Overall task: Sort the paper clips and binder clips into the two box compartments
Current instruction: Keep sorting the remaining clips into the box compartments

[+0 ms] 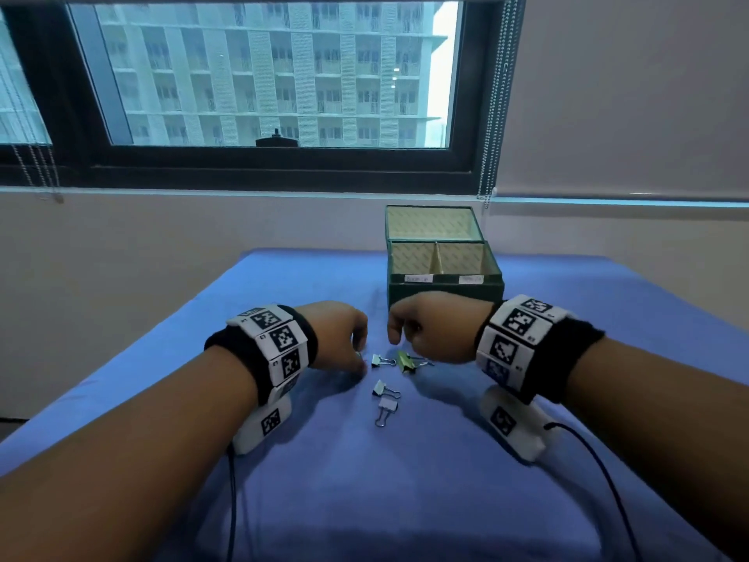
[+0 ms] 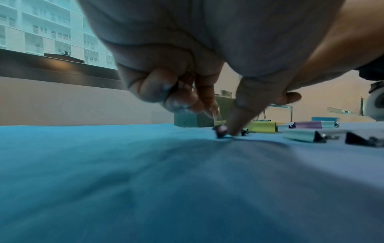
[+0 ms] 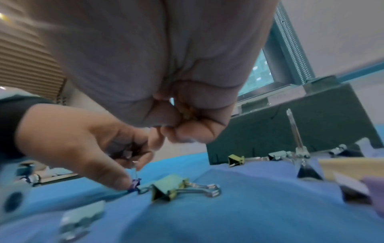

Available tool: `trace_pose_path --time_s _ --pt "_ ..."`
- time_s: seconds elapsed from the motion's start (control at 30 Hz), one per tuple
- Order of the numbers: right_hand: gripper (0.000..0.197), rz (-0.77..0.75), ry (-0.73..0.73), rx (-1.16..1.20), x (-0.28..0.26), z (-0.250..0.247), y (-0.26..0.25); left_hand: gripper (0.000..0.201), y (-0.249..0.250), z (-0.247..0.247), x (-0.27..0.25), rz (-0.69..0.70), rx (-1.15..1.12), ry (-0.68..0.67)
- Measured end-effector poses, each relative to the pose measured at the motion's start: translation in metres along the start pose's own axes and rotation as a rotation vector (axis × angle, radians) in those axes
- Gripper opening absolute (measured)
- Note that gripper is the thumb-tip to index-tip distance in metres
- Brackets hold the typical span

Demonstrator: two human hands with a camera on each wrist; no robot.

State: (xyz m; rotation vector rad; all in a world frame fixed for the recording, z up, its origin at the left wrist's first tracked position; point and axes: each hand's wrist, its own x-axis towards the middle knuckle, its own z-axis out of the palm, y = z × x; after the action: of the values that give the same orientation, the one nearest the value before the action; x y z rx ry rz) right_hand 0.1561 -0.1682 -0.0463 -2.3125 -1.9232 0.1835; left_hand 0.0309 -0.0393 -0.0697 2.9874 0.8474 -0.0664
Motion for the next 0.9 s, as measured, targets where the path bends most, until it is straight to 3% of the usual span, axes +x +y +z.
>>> trace_pose_path --time_s 0.1,0.23,0.37,0.6,0.77,0.83,0.9 --pt "0.026 0.018 -0.012 -0.03 0.016 0.0 -0.004 0.016 0.0 -0.003 0.0 -0.051 0.057 0.034" --pt "0.027 -0.013 -0.075 -0.16 0.031 0.021 -0.015 0.019 -0.005 -0.006 0.001 -0.087 0.08 0.033" --pt "0.01 -0.074 -0.018 -0.145 0.04 0.017 -0.015 0.018 -0.012 -0.004 0.005 -0.082 0.069 0.122" --pt "0.01 0.164 0.461 0.182 0.068 -0.047 0.037 0.016 -0.014 -0.002 0.012 -0.011 -0.08 0.26" --pt "0.058 0.22 0.319 0.409 0.061 -0.055 0.052 0.016 -0.016 -0.002 0.02 0.043 -0.154 0.359" --pt "0.061 0.176 0.361 0.473 0.041 -0.054 0.056 0.015 -0.017 -0.002 0.022 0.083 -0.188 0.402" --pt "0.058 0.15 0.392 0.331 0.012 -0.05 0.064 0.015 -0.017 -0.002 0.025 0.13 -0.21 0.419"
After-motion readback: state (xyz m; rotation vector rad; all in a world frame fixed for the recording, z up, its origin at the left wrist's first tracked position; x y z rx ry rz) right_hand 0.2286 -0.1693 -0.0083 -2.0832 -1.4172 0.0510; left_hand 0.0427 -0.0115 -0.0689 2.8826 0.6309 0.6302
